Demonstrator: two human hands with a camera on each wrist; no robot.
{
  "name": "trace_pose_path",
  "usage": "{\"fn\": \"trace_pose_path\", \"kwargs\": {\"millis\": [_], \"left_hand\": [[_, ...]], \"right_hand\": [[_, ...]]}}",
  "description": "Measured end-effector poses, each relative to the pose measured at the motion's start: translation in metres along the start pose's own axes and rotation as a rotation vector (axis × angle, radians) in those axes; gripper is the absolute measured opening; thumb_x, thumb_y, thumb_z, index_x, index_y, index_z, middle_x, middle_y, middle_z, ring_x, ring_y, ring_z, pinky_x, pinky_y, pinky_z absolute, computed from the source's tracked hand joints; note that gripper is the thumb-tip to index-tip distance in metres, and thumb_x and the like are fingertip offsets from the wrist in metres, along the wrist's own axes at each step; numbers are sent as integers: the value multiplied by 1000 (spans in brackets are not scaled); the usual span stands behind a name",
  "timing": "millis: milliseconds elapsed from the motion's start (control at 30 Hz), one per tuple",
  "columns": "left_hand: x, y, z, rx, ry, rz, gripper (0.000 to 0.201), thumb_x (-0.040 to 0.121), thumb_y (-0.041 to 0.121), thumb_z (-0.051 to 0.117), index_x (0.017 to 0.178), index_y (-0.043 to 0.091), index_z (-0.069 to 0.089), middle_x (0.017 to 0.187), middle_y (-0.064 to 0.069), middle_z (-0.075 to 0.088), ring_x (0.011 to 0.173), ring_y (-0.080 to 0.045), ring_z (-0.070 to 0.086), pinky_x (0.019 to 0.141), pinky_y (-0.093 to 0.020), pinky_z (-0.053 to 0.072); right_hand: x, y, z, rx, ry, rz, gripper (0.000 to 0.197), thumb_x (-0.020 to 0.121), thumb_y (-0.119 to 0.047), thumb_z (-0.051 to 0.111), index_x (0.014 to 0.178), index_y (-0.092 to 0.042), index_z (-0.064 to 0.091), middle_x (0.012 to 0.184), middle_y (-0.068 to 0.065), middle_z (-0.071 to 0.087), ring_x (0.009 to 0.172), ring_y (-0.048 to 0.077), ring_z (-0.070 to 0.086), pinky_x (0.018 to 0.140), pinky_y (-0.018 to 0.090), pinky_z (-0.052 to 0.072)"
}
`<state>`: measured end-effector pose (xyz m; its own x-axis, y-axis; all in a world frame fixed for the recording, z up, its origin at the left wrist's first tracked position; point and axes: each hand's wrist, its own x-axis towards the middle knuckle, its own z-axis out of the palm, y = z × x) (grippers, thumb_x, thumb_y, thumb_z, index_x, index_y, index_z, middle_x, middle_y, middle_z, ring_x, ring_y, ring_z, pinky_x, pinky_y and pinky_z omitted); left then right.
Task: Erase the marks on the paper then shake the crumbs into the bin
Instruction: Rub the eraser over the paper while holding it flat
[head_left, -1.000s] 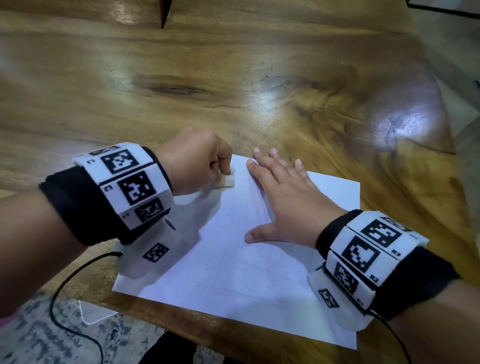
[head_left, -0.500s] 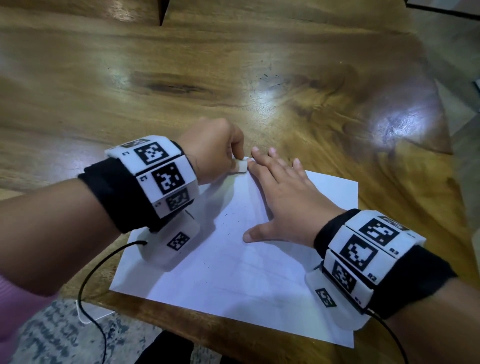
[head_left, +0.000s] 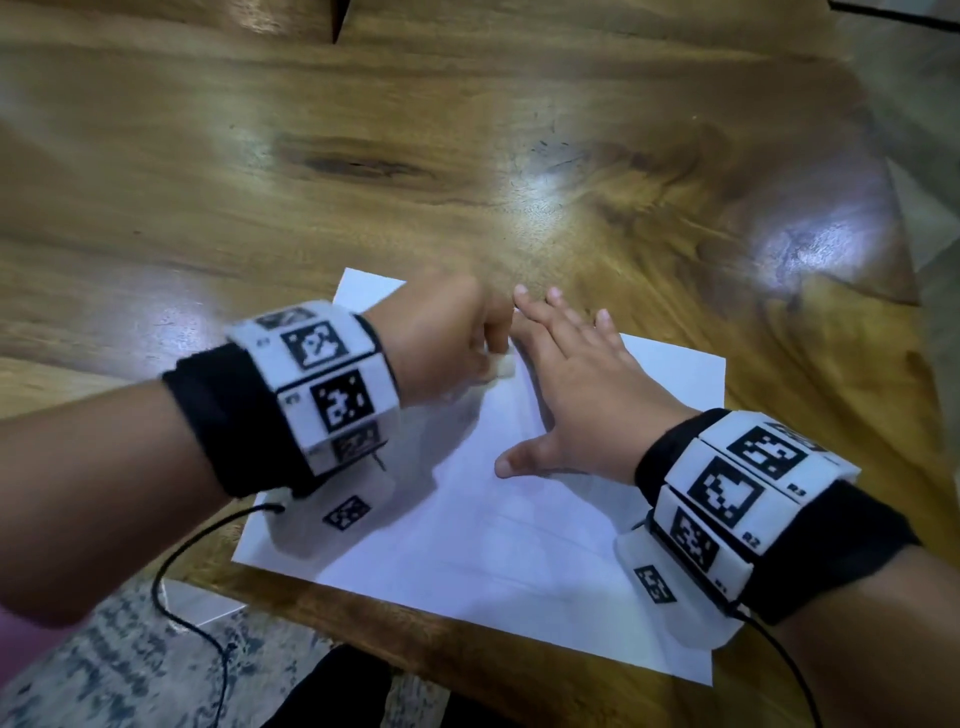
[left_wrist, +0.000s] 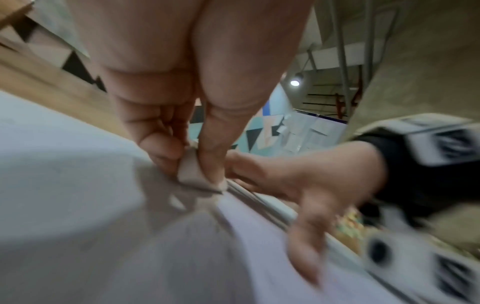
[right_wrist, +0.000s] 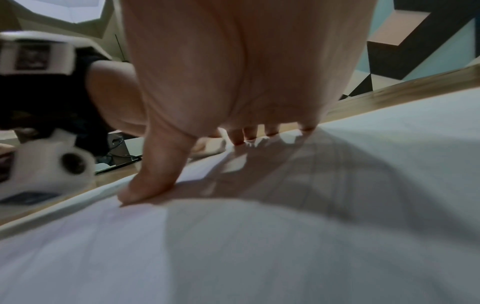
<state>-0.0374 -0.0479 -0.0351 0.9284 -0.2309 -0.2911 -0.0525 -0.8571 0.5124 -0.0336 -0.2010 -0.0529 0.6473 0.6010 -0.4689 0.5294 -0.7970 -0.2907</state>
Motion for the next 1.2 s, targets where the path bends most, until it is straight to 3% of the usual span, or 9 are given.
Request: {"fn": "trace_pose_path", "kwargs": {"millis": [133,233,333,533,767,833,1000,1100,1200], "left_hand": [[-28,-4,16,39,-82,81,18,75,30,68,64,21,58,54,14,40,52,0,39,50,-7,25],[-32,-3,20,49,-47,85,28,78,28,65,58,23,47,58,12,37,55,-7,40,52,-20,28],[-35,-2,22,44,-10,68,18,79,27,64,65,17,59,61,11,37,62,-17,43,61,-25,33],[-21,0,4,29,-99,-40,11,69,30,73,75,22,69,54,14,49,57,-7,48,53,-11,35],[20,12,-7,-49,120,-152,12,73,23,70,81,13,68,58,8,51,60,-14,49,57,-23,36],[8,13,0,-50,96,-139,10,75,16,64,83,11,67,61,4,55,69,-17,53,64,-23,38],[-17,11,7,28,-97,-35,8,72,25,68,77,18,69,53,13,49,53,-3,46,52,-8,31],[6,11,-6,-4,65,-109,11,73,20,66,82,13,69,56,11,49,64,-13,50,49,-16,33],[19,13,-7,-7,150,-133,12,75,18,65,83,9,68,58,8,48,71,-17,51,58,-19,30]], "right_hand": [[0,1,-1,2,-10,-4,124,62,-63,70,148,-22,-9,154,-10,-24,141,12,-25,117,42,-12],[-3,4,-4,2,-22,-40,126,60,-59,74,148,-23,-9,154,-10,-25,141,10,-25,116,38,-13],[-9,11,-9,-47,-19,-62,124,62,-55,76,148,-24,-8,154,-11,-23,142,9,-22,115,33,-12],[-14,19,-7,16,-36,-82,121,64,-52,76,148,-25,-7,155,-15,-18,142,6,-18,110,23,-13],[-11,21,-4,0,-54,-94,120,67,-52,73,147,-23,-13,154,-12,-23,141,9,-22,107,25,-16],[-12,22,-4,-1,-55,-92,120,67,-53,72,147,-23,-13,154,-12,-23,141,9,-23,107,25,-16],[-11,21,-3,2,-61,-93,121,68,-52,72,147,-23,-14,154,-12,-25,141,10,-24,108,25,-16],[-12,21,-3,-12,-61,-93,120,69,-53,71,146,-22,-16,154,-11,-25,141,10,-23,108,26,-16],[-12,20,-3,-16,-57,-94,120,69,-53,71,146,-21,-16,154,-10,-25,141,11,-23,109,26,-16]]}}
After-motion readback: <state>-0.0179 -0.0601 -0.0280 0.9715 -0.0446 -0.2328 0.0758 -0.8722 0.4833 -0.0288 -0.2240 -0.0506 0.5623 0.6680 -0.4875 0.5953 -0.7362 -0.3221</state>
